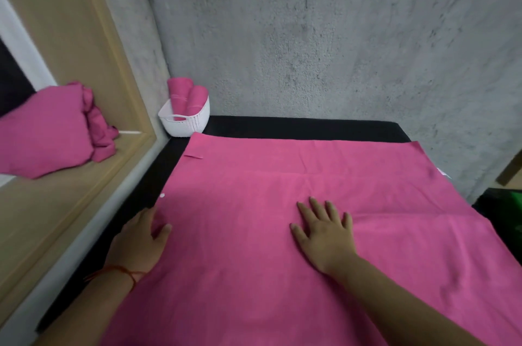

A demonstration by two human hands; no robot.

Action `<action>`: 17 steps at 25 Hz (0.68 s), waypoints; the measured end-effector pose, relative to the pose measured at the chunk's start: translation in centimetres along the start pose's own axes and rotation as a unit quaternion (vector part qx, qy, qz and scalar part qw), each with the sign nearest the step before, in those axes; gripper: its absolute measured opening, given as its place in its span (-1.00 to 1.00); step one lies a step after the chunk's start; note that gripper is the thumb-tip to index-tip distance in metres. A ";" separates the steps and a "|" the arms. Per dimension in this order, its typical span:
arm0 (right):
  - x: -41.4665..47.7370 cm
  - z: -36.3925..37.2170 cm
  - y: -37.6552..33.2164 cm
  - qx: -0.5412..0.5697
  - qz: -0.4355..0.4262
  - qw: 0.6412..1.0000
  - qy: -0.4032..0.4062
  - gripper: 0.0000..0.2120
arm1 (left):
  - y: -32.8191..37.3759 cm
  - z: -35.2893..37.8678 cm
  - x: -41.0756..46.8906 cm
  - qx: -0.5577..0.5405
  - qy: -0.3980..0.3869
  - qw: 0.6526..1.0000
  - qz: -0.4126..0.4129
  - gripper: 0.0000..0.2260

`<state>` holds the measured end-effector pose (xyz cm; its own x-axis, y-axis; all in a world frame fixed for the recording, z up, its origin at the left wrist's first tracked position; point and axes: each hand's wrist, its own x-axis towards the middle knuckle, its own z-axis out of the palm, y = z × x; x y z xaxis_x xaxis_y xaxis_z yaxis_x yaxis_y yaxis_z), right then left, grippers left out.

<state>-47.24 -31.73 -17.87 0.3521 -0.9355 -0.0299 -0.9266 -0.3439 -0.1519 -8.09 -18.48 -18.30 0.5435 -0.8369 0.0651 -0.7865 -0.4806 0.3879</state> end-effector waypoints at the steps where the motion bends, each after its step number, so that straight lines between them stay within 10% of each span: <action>1: -0.5 0.3 -0.7 -0.001 -0.002 1.000 0.009 -0.31 | -1.2 -0.5 -1.8 -0.016 0.013 0.999 -0.025 -0.42; 9: -0.9 1.0 -1.3 -0.007 0.016 0.999 0.045 -0.29 | -3.9 -4.6 -10.1 -0.186 -0.048 0.975 -0.115 -0.71; 17: -0.8 1.1 -1.3 -0.001 0.020 0.998 0.053 -0.35 | -3.2 -6.9 -17.1 -0.155 -0.188 0.964 0.111 -0.42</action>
<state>-46.22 -30.43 -18.76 0.2990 -0.9517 0.0697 -0.9398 -0.3064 -0.1512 -12.84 -0.81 -14.34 0.1810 -0.9740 -0.1362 -0.7149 -0.2255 0.6619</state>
